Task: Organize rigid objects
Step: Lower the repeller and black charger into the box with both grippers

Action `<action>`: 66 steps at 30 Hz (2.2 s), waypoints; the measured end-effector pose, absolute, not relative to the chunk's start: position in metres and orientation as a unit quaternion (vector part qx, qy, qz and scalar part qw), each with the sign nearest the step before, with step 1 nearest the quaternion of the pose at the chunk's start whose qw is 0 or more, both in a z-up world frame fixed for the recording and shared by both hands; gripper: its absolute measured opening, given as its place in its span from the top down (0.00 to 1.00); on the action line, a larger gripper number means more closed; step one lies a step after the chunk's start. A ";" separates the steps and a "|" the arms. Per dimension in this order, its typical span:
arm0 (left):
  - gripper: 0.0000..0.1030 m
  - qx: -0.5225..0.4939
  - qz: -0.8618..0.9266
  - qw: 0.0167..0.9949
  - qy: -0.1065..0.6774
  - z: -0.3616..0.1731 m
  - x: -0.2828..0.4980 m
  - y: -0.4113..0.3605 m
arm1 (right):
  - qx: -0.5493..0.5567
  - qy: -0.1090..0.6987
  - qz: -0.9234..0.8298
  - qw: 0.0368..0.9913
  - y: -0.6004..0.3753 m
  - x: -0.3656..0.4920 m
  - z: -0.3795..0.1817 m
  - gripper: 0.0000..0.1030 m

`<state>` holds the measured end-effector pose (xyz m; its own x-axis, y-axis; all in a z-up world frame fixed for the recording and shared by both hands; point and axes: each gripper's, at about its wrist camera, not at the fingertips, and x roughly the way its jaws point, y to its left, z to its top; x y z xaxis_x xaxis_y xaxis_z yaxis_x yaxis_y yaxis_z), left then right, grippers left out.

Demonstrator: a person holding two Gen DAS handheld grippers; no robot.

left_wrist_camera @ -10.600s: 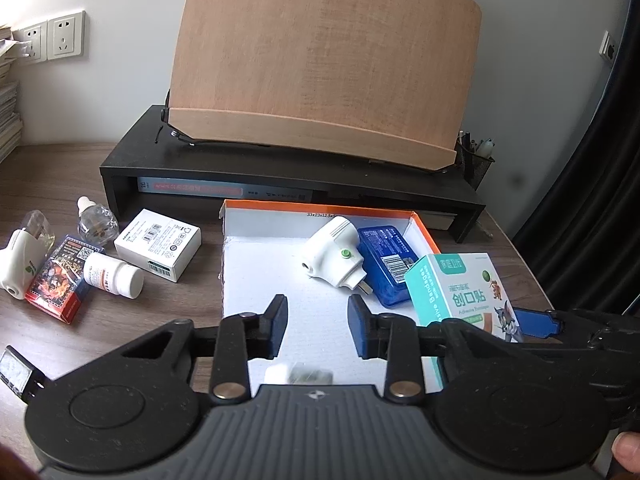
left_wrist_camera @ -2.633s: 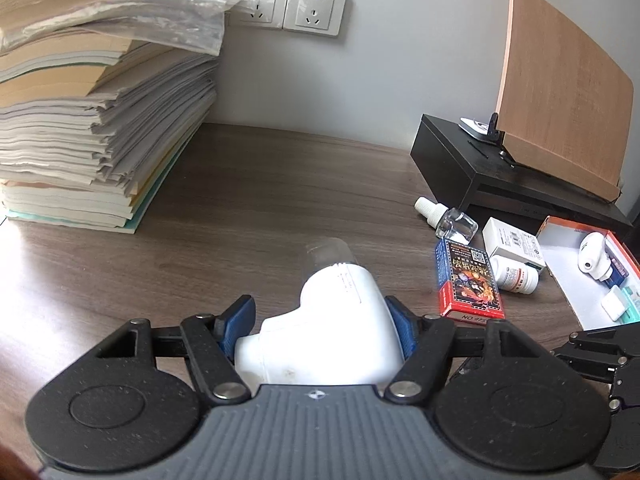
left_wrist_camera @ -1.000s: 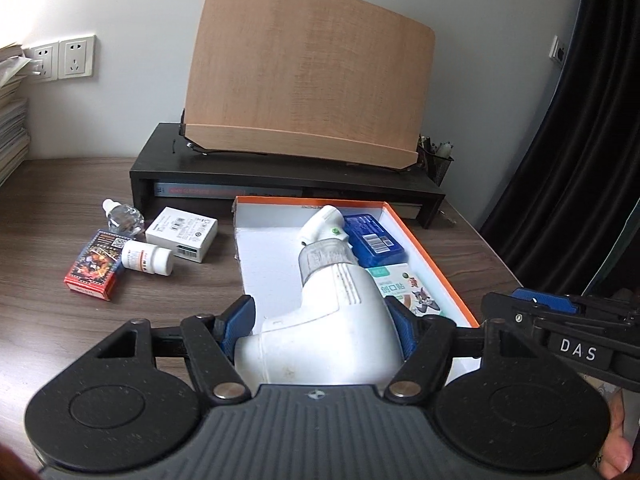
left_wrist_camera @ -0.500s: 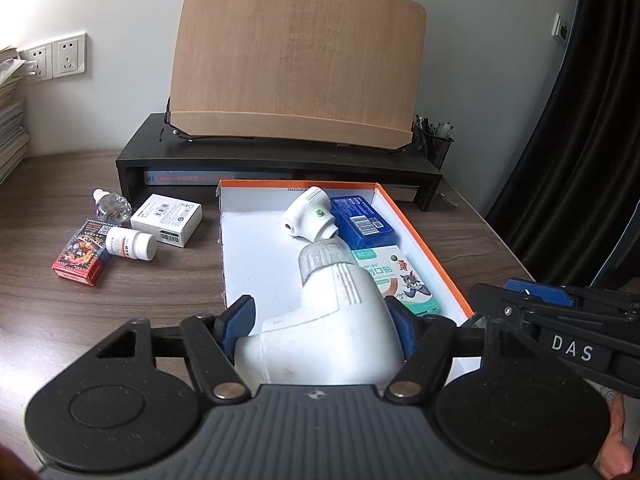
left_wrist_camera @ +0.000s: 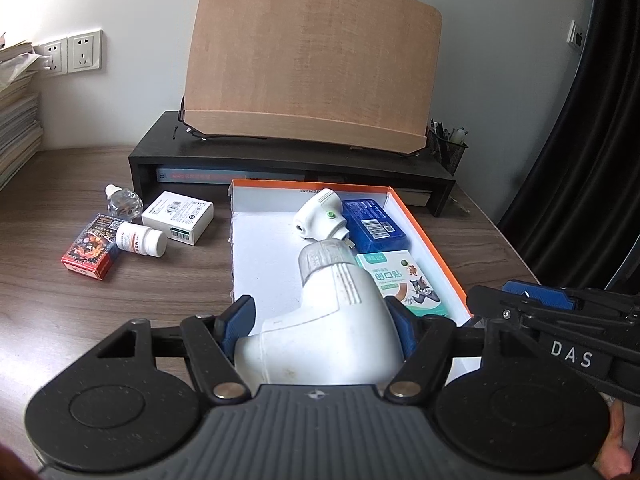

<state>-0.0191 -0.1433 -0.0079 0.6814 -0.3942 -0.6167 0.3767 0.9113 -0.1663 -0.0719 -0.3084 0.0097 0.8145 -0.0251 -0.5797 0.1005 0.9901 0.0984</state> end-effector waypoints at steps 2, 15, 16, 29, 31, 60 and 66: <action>0.31 -0.014 -0.207 0.918 0.339 -0.008 -0.019 -0.144 | 0.062 0.304 -0.032 0.950 -0.310 -0.071 0.009 0.58; 0.31 -0.015 -0.203 0.917 0.343 -0.011 -0.017 -0.147 | 0.062 0.313 -0.027 0.948 -0.313 -0.066 0.004 0.58; 0.31 -0.015 -0.202 0.917 0.343 -0.011 -0.017 -0.147 | 0.061 0.313 -0.028 0.947 -0.314 -0.066 0.003 0.58; 0.31 -0.014 -0.201 0.916 0.347 -0.015 -0.014 -0.149 | 0.064 0.318 -0.027 0.946 -0.317 -0.061 -0.001 0.57; 0.31 -0.014 -0.201 0.916 0.348 -0.015 -0.013 -0.149 | 0.063 0.318 -0.027 0.946 -0.316 -0.061 -0.001 0.58; 0.31 -0.012 -0.204 0.914 0.351 -0.016 -0.010 -0.150 | 0.064 0.323 -0.027 0.944 -0.316 -0.056 -0.004 0.57; 0.31 -0.011 -0.204 0.914 0.350 -0.017 -0.009 -0.151 | 0.064 0.323 -0.027 0.944 -0.317 -0.055 -0.005 0.57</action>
